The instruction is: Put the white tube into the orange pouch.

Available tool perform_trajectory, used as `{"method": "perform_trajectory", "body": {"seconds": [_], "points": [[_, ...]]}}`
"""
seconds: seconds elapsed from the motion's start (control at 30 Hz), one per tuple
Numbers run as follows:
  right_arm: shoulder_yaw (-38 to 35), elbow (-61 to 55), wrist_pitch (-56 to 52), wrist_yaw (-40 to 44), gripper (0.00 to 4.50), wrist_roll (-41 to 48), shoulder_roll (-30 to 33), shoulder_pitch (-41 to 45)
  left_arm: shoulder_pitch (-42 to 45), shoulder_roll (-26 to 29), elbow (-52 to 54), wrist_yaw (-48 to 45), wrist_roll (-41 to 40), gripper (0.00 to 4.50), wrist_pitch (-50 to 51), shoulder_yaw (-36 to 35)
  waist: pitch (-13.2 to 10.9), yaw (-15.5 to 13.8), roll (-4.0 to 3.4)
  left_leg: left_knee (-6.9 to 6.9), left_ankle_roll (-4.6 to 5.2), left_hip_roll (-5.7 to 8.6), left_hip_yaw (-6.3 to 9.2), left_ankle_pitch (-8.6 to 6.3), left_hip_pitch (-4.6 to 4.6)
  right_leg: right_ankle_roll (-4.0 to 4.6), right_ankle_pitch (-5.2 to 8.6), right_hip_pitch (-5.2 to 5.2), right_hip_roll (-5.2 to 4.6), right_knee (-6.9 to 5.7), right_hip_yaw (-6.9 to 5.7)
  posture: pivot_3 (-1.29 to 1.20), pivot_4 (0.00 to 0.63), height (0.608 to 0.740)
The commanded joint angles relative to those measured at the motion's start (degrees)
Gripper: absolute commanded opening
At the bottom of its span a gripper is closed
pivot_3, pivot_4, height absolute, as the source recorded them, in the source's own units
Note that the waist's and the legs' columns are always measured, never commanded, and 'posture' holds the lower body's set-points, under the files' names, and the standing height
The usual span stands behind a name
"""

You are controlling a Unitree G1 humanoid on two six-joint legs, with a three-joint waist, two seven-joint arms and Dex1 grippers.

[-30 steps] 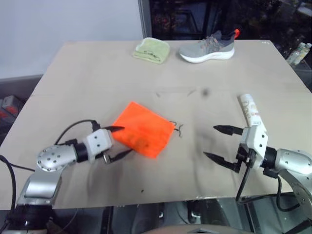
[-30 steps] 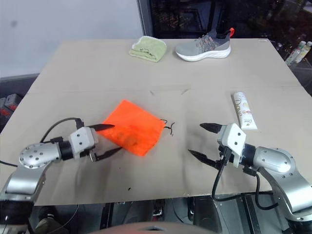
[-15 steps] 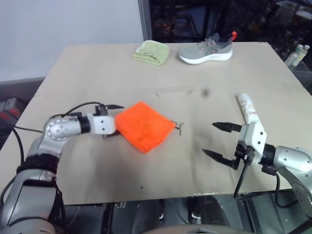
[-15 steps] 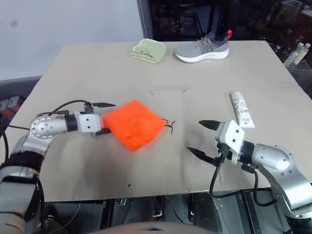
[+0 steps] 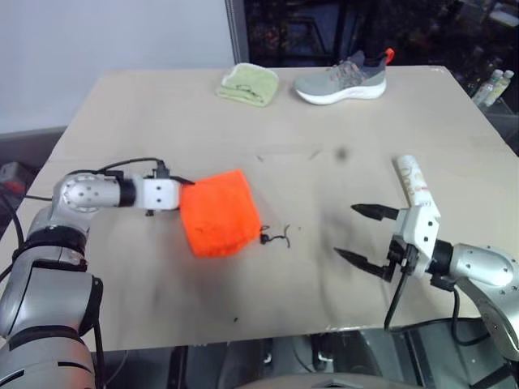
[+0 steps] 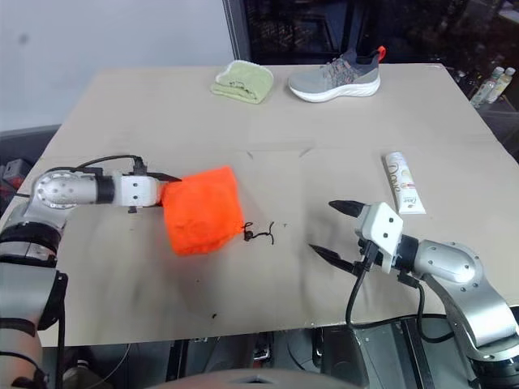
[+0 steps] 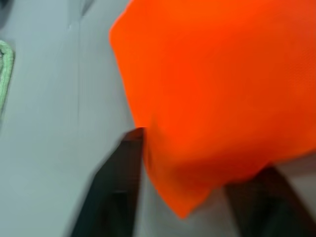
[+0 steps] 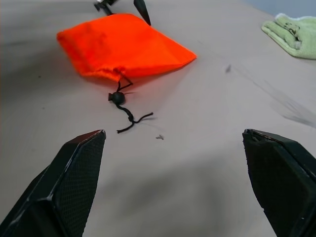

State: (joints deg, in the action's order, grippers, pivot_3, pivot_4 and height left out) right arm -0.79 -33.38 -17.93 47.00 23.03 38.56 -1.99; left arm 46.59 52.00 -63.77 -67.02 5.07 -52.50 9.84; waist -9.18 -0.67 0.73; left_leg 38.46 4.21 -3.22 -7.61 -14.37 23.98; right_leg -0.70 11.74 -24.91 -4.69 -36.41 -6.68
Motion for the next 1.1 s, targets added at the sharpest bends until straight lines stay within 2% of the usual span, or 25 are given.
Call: {"method": "perform_trajectory", "body": {"seconds": [0.03, 0.1, 0.2, 0.33, 0.43, 0.53, 0.6, 0.67, 0.83, 1.1], "points": [[0.2, -0.9, 1.5, -0.3, 4.50, -0.1, -0.8, 0.4, -2.2, 1.0, 4.6, -4.3, -7.5, 4.01, 3.7, -4.8, 0.0, 0.0, 0.04, 0.00, 0.00, 0.00, 0.02, 0.00, 0.00, 0.00, 0.00, 0.00, 0.00, 0.00, -0.01, 0.00, 0.150, 0.740], [0.7, -0.7, 1.7, -0.3, 4.50, -0.3, -1.2, 0.7, -4.6, 1.7, 8.6, -8.2, -12.0, 4.01, 10.6, -7.1, 0.0, 0.0, 0.04, 0.00, 0.01, 0.00, 0.02, 0.00, -0.01, 0.02, 0.01, 0.00, 0.00, -0.02, 0.01, 0.00, 0.150, 0.740], [1.2, -0.1, 2.0, 0.0, 4.50, -0.6, -1.4, 1.1, -10.3, 4.4, 19.3, -14.1, -19.1, 4.01, 26.9, -9.7, 0.0, 0.0, 0.07, 0.06, 0.01, -0.01, 0.06, 0.00, -0.01, 0.09, 0.06, 0.01, 0.01, -0.09, -0.01, 0.00, 0.150, 0.740], [1.2, 0.8, 2.6, 0.5, 4.50, -0.6, -1.3, 1.4, -27.3, 14.6, 46.4, -22.0, -33.6, 4.01, 57.8, -14.0, -0.1, 1.5, 0.21, 0.08, -0.03, -0.06, 0.08, 0.00, -0.04, 0.12, 0.08, -0.01, 0.01, -0.16, 0.09, 0.00, 0.150, 0.740], [1.6, 1.2, 2.8, 0.6, 4.50, -0.6, -1.5, 1.6, -36.1, 18.5, 61.1, -21.2, -40.4, 4.01, 69.7, -19.2, -0.2, 1.1, 0.15, 0.06, -0.13, -0.02, 0.11, 0.05, -0.06, 0.17, 0.14, 0.01, -0.09, -0.15, 0.13, 0.00, 0.150, 0.740], [2.1, 1.5, 2.8, 0.4, 4.50, -0.8, -1.9, 2.1, -37.2, 16.7, 74.1, -13.4, -43.0, 4.01, 76.4, -20.4, -0.3, 0.1, 0.00, 0.06, -0.27, 0.03, 0.21, -0.12, -0.10, 0.17, 0.17, 0.05, -0.37, -0.07, 0.09, 0.00, 0.150, 0.740], [2.2, 1.5, 2.7, 0.1, 4.50, -0.8, -2.1, 2.3, -37.0, 14.9, 81.0, -5.6, -35.1, 4.01, 74.2, -18.0, -0.3, -0.3, -0.01, 0.07, -0.35, 0.05, 0.21, -0.12, -0.12, 0.17, 0.17, 0.08, -0.38, -0.07, 0.10, 0.00, 0.150, 0.740], [2.2, 1.3, 2.5, 0.0, 4.50, -0.8, -2.3, 2.3, -35.3, 13.6, 85.1, 0.5, -30.1, 4.01, 77.4, -14.1, -0.3, -0.2, -0.02, 0.07, -0.38, 0.11, 0.19, -0.11, -0.16, 0.17, 0.17, 0.12, -0.31, -0.10, 0.11, 0.00, 0.150, 0.740], [1.6, 0.5, 2.4, -0.8, 4.50, -0.9, -2.3, 1.4, -35.5, 10.6, 87.6, 6.2, -18.9, 4.01, 72.0, -7.8, -0.3, 0.0, -0.02, 0.06, -0.49, 0.05, 0.10, 0.14, -0.18, 0.16, 0.15, 0.12, 0.08, -0.17, 0.17, 0.00, 0.150, 0.740], [1.6, -0.5, 2.1, -1.9, 4.50, -1.1, -2.2, 0.2, -37.1, 9.1, 86.0, 9.7, -12.5, 4.01, 69.1, -8.2, -0.3, -0.1, -0.02, -0.04, -0.46, -0.02, 0.06, 0.18, -0.16, 0.19, 0.17, 0.02, 0.13, -0.12, 0.21, 0.00, 0.150, 0.740]]}}
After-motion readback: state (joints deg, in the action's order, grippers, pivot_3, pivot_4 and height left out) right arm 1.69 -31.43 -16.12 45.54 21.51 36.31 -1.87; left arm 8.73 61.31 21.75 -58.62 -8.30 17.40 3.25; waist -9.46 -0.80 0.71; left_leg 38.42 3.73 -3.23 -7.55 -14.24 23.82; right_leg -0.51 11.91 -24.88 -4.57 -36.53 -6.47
